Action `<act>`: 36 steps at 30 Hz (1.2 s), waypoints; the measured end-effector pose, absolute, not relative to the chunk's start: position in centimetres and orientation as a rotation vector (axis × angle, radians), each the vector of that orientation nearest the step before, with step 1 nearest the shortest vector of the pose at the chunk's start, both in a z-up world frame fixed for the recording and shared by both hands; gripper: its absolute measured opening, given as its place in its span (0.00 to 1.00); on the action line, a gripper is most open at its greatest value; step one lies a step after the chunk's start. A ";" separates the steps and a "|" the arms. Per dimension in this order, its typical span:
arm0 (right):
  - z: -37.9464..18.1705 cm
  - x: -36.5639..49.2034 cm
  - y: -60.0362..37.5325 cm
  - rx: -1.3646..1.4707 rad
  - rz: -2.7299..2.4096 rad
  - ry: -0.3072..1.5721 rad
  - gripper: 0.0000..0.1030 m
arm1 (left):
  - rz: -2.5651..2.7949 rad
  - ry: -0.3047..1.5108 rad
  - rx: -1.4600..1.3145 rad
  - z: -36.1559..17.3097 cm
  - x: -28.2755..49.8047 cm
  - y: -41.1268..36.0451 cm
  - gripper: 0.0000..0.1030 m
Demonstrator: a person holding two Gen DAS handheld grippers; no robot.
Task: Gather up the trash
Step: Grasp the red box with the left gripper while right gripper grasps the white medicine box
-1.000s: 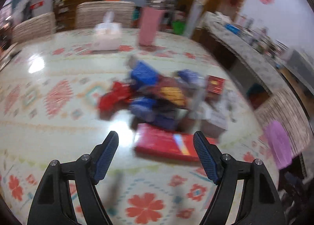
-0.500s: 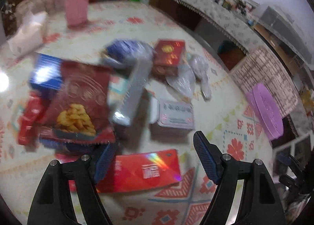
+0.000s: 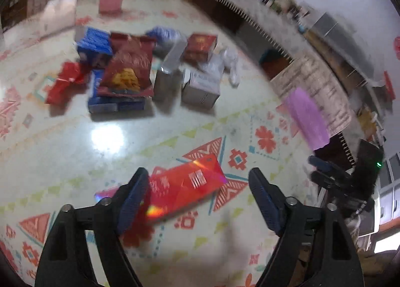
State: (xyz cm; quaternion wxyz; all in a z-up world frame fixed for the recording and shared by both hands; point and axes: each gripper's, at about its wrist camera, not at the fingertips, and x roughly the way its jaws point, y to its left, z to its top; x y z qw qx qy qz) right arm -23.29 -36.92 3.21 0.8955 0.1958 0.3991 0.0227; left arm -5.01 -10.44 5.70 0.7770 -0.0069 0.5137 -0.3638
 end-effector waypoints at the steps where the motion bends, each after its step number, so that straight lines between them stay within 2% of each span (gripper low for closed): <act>1: 3.1 -23.0 -36.5 0.402 0.057 0.830 0.87 | -0.783 1.075 0.018 6.0 -5.6 -10.4 0.83; 7: 3.5 -22.2 -34.4 0.381 0.096 0.837 0.87 | -0.798 0.947 0.297 5.4 -5.6 -12.9 0.83; 18: 4.4 -21.3 -32.7 0.305 0.083 0.852 0.87 | -0.903 1.031 0.430 2.1 -7.0 -13.6 0.83; 19: 4.5 -20.8 -32.5 0.295 0.091 0.853 0.87 | -0.877 1.037 0.420 2.1 -7.0 -13.3 0.74; 20: 4.6 -20.3 -32.3 0.285 0.098 0.855 0.87 | -0.842 1.046 0.411 2.1 -6.9 -13.0 0.44; 21: 4.7 -19.7 -32.0 0.276 0.106 0.855 0.87 | -0.809 1.050 0.396 2.2 -6.8 -12.5 0.39; 30: 5.4 -11.5 -29.0 0.193 0.211 0.852 0.87 | -0.695 1.061 0.124 2.3 -5.2 -8.6 0.38; 36: 5.2 -5.1 -26.3 0.062 0.210 0.862 0.87 | -0.690 1.068 0.085 2.1 -5.0 -7.7 0.38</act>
